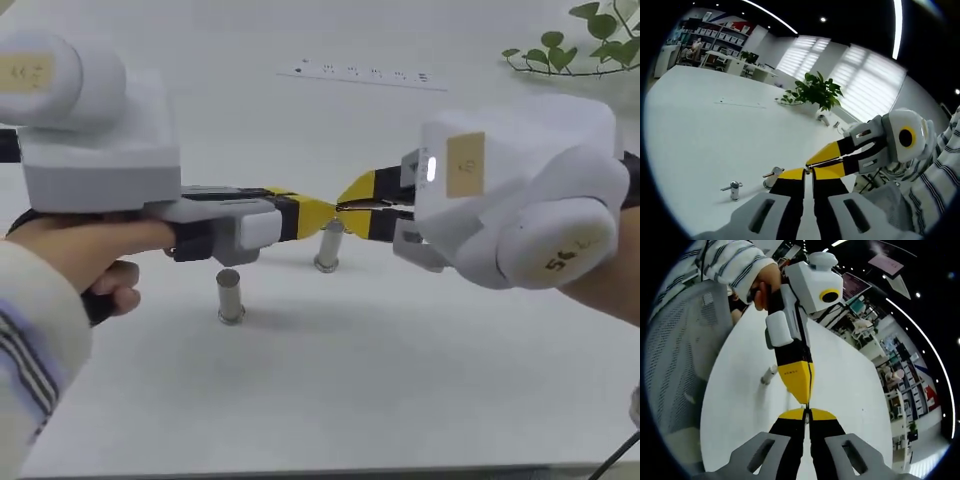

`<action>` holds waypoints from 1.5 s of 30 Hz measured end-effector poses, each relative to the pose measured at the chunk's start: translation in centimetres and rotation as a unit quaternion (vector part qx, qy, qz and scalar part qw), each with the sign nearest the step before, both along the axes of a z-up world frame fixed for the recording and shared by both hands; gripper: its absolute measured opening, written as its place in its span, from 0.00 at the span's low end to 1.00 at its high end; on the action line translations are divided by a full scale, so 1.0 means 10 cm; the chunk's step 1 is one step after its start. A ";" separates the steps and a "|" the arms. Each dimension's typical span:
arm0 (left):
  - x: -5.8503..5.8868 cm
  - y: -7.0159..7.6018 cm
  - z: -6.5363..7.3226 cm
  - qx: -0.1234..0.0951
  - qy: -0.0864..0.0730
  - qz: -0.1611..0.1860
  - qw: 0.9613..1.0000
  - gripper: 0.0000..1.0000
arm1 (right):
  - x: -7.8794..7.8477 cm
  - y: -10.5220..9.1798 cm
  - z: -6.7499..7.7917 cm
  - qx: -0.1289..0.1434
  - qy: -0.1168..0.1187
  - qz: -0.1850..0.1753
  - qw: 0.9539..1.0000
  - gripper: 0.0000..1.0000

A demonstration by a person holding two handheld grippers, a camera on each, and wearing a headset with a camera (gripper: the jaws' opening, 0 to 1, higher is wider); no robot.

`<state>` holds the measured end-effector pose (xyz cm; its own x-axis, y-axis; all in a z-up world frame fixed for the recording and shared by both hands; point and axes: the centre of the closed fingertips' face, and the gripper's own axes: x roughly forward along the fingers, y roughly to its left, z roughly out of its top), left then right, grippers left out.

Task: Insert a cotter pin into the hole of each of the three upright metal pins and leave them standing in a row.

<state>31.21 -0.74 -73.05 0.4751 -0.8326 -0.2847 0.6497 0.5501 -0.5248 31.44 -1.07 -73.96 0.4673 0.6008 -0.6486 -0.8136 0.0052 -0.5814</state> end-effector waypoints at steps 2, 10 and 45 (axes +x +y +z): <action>0.00 0.00 0.00 -0.001 0.001 0.001 1.000 0.03 | 0.00 0.00 -0.01 0.000 0.000 -0.001 1.000 0.02; 0.02 0.01 -0.02 0.000 0.005 0.002 1.000 0.01 | -0.01 -0.01 -0.01 -0.001 -0.002 -0.002 1.000 0.02; -0.07 0.12 -0.09 0.034 0.004 -0.014 0.999 0.00 | -0.09 -0.02 -0.04 0.085 0.115 -0.036 0.989 0.28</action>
